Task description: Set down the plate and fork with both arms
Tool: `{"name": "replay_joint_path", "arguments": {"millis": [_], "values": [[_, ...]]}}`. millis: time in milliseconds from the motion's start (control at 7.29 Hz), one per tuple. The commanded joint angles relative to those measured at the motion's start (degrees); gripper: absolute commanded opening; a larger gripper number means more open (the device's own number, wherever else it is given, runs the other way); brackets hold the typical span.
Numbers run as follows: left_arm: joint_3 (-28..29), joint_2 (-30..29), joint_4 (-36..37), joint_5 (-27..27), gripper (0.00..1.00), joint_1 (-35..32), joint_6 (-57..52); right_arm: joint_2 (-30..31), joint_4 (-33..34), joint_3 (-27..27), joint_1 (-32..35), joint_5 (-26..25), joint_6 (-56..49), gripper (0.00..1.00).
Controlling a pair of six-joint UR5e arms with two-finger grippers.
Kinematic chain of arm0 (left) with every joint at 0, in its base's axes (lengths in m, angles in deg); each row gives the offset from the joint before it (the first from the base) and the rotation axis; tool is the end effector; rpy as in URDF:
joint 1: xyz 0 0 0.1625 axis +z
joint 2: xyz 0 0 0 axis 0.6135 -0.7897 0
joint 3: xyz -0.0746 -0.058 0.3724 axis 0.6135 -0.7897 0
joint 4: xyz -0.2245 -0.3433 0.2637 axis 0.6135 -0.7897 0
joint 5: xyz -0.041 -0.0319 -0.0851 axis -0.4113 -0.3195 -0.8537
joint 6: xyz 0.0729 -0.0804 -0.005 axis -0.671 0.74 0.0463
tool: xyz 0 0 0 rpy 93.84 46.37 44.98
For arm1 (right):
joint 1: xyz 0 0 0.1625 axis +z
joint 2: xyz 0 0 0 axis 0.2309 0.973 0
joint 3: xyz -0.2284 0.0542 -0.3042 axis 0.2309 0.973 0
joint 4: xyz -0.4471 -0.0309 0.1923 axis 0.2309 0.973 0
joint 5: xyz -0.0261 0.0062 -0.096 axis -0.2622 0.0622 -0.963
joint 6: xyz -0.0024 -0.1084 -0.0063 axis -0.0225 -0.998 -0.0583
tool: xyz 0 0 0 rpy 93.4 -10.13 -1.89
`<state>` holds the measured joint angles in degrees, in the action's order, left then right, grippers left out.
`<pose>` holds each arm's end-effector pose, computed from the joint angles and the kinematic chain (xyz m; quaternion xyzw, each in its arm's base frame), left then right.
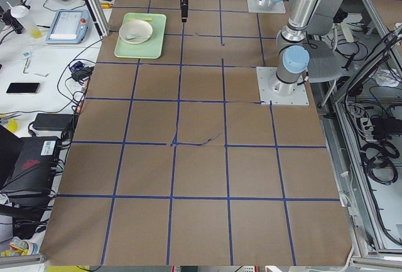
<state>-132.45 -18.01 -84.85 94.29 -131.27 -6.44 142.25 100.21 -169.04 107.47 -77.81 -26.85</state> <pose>-0.1705 -0.5894 0.4050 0.0459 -0.9985 0.0279 0.0100 0.1731 -0.5561 0.4153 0.0484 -0.9988 -0.0082 0.0029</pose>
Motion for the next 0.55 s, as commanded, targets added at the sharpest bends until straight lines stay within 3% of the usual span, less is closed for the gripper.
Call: {"name": "replay_joint_path", "arguments": {"millis": [0,411], "values": [[0.02,0.16,-0.07,0.01,1.00,0.00,-0.09,0.54,0.64,0.04,-0.08,0.40,0.10,1.00],[-0.06,0.07,-0.07,0.01,1.00,0.00,0.00,0.10,0.72,0.21,0.10,0.49,0.19,1.00]]}}
